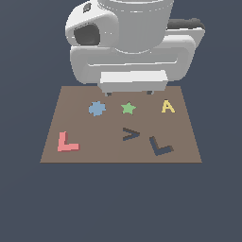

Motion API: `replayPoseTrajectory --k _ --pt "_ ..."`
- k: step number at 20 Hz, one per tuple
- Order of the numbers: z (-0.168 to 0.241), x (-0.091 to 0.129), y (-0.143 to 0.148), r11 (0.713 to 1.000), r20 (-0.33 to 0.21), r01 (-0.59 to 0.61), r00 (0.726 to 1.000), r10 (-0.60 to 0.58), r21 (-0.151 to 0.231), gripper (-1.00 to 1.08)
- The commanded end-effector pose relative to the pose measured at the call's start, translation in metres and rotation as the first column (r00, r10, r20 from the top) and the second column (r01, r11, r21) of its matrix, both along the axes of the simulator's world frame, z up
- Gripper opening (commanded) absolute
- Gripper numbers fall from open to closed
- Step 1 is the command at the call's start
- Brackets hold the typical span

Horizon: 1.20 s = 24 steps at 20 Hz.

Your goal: Insert a designated object into the corresponding slot on a board.

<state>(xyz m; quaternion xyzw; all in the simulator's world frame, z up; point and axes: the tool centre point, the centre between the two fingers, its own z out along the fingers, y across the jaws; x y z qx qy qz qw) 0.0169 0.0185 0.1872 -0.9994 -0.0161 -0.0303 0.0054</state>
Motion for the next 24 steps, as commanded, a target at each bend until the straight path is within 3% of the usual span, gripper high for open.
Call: replayPoseTrajectory --k 1,10,24 --pt "0.0 0.0 0.0 1.0 0.0 0.0 1.0 0.0 0.0 1.0" --pt "-0.019 0.008 -0.025 1.0 -0.008 -0.01 1.0 0.01 -0.002 1.0" --pt "-0.097 0.046 -0.127 0.999 -0.042 -0.05 0.998 0.05 -0.009 1.0"
